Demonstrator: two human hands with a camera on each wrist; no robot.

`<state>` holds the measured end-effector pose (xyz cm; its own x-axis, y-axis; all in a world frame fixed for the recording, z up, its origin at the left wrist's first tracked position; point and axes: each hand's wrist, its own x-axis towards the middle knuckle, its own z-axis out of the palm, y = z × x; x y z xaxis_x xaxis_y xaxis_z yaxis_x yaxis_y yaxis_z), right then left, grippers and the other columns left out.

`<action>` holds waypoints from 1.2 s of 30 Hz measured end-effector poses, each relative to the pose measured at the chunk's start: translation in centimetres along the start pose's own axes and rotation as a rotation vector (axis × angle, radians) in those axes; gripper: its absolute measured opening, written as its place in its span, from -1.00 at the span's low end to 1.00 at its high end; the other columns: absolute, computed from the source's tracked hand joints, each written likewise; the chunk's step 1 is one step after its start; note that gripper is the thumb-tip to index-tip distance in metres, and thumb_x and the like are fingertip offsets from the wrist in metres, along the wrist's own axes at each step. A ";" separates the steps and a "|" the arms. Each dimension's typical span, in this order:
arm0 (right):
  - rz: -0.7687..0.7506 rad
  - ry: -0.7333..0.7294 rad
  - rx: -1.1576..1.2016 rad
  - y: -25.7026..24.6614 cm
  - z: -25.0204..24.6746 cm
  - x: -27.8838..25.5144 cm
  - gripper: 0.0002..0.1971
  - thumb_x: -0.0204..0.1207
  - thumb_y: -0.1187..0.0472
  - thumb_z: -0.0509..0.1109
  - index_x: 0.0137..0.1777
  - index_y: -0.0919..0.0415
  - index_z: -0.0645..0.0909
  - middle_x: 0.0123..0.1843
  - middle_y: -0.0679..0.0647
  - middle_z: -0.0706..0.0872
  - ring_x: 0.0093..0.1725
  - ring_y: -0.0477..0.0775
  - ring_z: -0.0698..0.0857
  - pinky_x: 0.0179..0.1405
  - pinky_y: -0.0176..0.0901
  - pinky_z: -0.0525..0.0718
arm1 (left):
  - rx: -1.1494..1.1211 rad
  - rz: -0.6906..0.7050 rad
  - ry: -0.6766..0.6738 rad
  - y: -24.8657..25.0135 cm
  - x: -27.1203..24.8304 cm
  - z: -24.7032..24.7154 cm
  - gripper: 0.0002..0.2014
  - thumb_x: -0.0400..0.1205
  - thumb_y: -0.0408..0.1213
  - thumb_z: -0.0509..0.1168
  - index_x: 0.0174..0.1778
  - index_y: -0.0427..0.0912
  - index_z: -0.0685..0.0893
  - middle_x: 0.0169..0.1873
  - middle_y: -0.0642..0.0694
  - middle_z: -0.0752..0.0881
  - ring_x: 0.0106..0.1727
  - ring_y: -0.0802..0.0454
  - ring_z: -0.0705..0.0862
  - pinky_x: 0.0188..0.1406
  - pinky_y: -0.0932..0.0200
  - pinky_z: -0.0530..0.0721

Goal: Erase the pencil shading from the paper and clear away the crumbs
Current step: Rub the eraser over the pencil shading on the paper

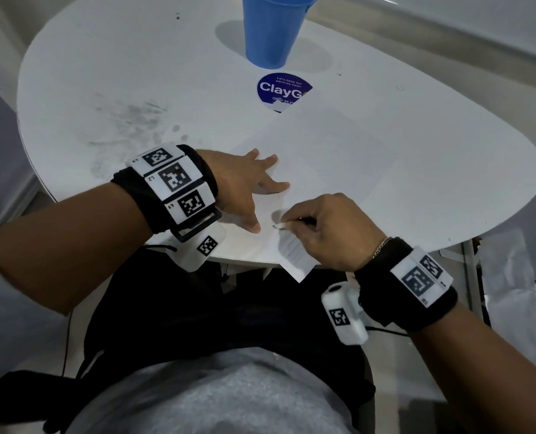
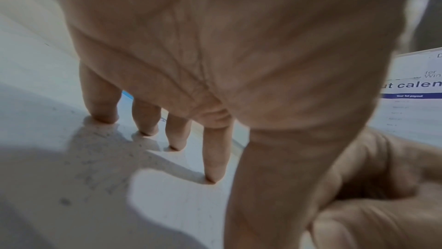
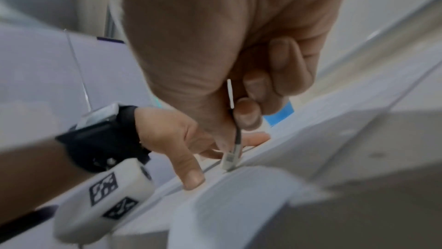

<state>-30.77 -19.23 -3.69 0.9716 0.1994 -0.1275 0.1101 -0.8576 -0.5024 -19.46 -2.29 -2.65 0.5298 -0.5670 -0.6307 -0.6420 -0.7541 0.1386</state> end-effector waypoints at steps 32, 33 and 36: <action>-0.017 -0.089 0.054 -0.8 -0.2 -0.1 -0.84 0.62 0.18 0.42 0.07 0.02 0.83 -0.29 -0.61 0.67 -0.33 -0.36 0.63 -0.16 -0.50 0.53 | -0.026 0.000 0.005 -0.1 0.1 0.1 -0.06 0.59 0.13 0.43 0.71 0.47 -0.10 0.72 0.22 -0.39 0.72 0.15 -0.42 0.73 -0.23 0.12; 0.031 -0.039 0.046 -0.3 -0.4 0.2 -0.83 0.62 0.18 0.42 0.09 0.01 0.83 -0.14 -0.47 0.77 -0.27 -0.32 0.65 -0.07 -0.36 0.62 | -0.020 -0.003 0.005 -0.1 0.1 0.1 -0.07 0.60 0.14 0.42 0.71 0.47 -0.11 0.72 0.21 -0.39 0.72 0.14 -0.42 0.73 -0.23 0.11; 0.034 -0.057 0.026 -0.3 -0.5 0.0 -0.84 0.62 0.18 0.41 0.08 0.02 0.83 -0.24 -0.48 0.73 -0.33 -0.32 0.62 -0.14 -0.41 0.61 | -0.019 -0.002 0.003 -0.1 0.1 0.2 -0.07 0.60 0.15 0.41 0.70 0.48 -0.12 0.72 0.21 -0.40 0.72 0.15 -0.42 0.73 -0.24 0.10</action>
<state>-30.70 -19.21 -3.06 0.9611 0.1979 -0.1928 0.0713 -0.8519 -0.5188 -19.44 -2.23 -2.85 0.5328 -0.5661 -0.6291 -0.6302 -0.7615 0.1515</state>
